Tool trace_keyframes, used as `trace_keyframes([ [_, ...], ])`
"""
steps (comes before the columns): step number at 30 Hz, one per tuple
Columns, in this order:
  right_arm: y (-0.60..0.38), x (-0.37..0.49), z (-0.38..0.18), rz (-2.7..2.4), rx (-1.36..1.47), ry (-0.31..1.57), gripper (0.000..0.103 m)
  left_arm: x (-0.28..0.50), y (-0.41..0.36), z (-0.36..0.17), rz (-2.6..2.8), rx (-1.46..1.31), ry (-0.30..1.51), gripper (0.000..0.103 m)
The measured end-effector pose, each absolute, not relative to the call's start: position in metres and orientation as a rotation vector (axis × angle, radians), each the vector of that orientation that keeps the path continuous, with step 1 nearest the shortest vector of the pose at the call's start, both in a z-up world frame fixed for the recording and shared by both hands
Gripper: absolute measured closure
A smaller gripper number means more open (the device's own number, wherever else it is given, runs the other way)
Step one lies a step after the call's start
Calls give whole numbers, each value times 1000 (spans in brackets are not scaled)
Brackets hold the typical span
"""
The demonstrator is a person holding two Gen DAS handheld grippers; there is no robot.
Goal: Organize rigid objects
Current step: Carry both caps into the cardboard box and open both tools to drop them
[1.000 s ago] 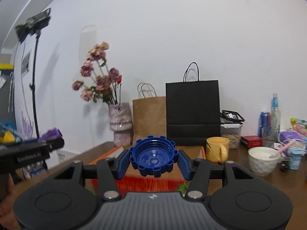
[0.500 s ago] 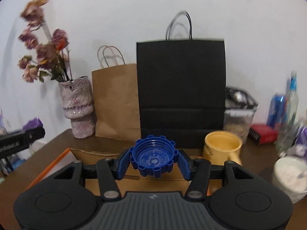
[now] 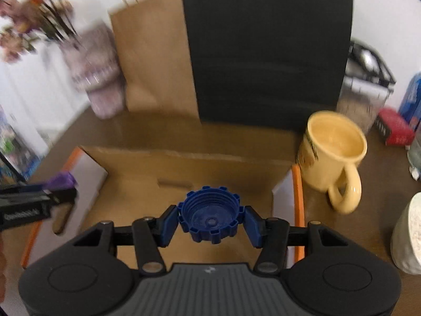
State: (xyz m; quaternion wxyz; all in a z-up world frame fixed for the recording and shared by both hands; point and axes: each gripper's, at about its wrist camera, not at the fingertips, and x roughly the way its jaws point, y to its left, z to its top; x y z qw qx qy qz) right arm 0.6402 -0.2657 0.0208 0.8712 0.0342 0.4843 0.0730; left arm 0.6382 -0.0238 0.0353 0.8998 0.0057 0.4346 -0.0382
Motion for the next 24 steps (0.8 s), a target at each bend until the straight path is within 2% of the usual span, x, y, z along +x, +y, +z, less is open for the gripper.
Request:
trace_keyframes([
  [5,-257,654,15,147,26,1084,50,649,-37,33,-123,36,995,49],
  [13,-256,665,9,145,27,1081,50,664,-46,22,-115,54,1019,49],
  [18,-261,680,-16,114,25,1092,49,683,-50,-2,-82,69,1042,48],
  [24,-256,689,-46,129,15,1116,48,693,-64,-31,-105,132,1091,43],
])
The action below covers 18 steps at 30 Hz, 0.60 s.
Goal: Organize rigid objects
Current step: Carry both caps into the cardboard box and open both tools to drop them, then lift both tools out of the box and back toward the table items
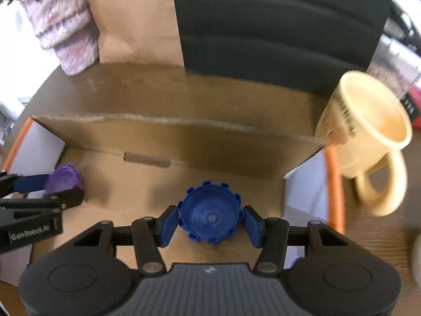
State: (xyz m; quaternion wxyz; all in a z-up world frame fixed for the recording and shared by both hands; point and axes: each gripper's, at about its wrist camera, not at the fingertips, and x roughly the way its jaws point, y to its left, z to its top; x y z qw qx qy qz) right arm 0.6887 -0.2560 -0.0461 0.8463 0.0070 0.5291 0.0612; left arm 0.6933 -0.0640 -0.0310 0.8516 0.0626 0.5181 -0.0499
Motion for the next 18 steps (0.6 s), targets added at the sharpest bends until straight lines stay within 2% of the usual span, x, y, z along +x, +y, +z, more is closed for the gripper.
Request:
trace_keyframes([
  [1,-254,689,-46,121,5,1116,47,694,-64,-32,-105,117,1084,38],
  [4,-254,690,-45,137,21,1116,40,696,-69,-33,-120,116,1101,30],
  [12,-252,673,-21,141,14,1075,27,681,-70,-12,-97,120,1064,19],
  [18,-258,634,35,159,18,978,20,644,-50,46,-93,57,962,13],
])
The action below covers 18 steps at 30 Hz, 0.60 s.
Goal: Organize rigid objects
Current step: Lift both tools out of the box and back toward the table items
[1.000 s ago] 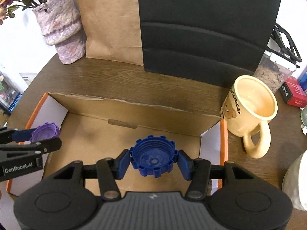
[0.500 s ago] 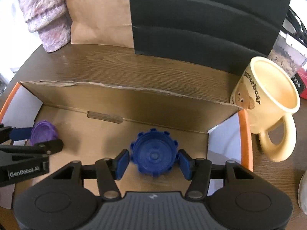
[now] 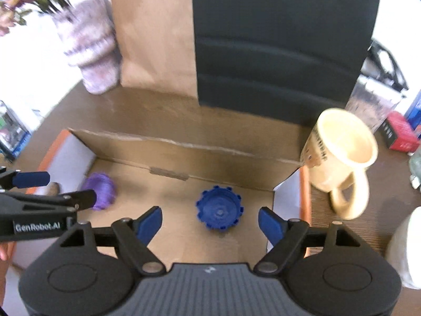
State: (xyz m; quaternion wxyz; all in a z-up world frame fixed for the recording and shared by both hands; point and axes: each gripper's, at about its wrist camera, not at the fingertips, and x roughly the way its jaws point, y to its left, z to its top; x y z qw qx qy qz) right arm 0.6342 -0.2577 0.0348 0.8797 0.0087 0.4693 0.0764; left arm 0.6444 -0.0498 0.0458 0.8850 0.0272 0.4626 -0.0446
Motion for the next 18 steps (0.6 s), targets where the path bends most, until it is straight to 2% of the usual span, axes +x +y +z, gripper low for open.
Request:
trace_keyframes([
  [7,-264,597,88,150,31,905,18,604,-45,99,-99,64,888,12],
  [14,-262,580,102,157,22,878,18,588,-40,114,-94,50,846,12],
  [16,-262,571,101,179,23,814,18,577,-38,114,-89,38,766,12],
  [18,-263,552,94,217,28,681,18,553,-35,110,-83,29,601,10],
])
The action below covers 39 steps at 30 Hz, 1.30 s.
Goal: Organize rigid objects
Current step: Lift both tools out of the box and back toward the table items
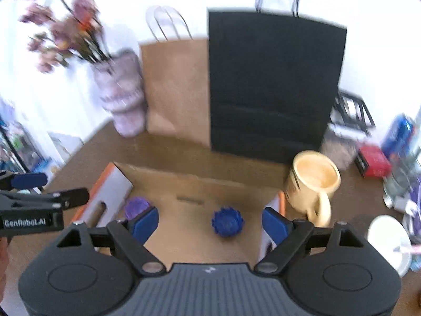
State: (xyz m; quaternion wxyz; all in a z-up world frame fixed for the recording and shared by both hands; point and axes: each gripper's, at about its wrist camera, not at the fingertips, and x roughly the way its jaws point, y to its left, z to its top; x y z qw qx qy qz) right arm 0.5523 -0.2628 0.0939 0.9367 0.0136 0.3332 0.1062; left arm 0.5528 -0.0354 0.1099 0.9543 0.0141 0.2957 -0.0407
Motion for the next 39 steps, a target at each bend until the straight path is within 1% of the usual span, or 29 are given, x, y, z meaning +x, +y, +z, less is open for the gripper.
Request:
trace_keyframes([
  [2,-265,523,82,215,32,483,18,525,-36,96,-76,54,406,9],
  [3,-266,508,74,213,37,389,16,514,-38,89,-70,77,343,9],
  [4,-267,492,63,214,39,294,8,504,-39,80,-64,94,288,9],
  [6,-267,474,48,200,20,200,2,487,-38,66,-61,69,203,9],
  [7,-266,467,41,178,11,177,2,481,-36,61,-60,43,179,9],
  [10,-270,462,31,139,29,182,3,473,-31,50,-61,-11,169,9],
  [13,-272,458,30,132,59,196,3,469,-30,45,-56,-8,176,9],
  [16,-274,450,31,125,57,193,3,459,-27,46,-64,-7,174,9],
  [20,-283,419,36,143,93,168,3,436,-23,49,-89,-11,180,9],
  [23,-286,393,41,137,87,199,2,404,-17,51,-81,-22,166,6],
  [25,-286,375,43,123,69,249,2,382,-12,54,-80,-30,163,3],
  [28,-286,338,47,107,65,277,2,346,-6,57,-83,-22,155,3],
  [35,-287,243,48,132,86,260,2,249,-3,44,-87,53,185,2],
  [39,-287,176,38,181,90,227,0,190,10,43,-144,22,169,0],
])
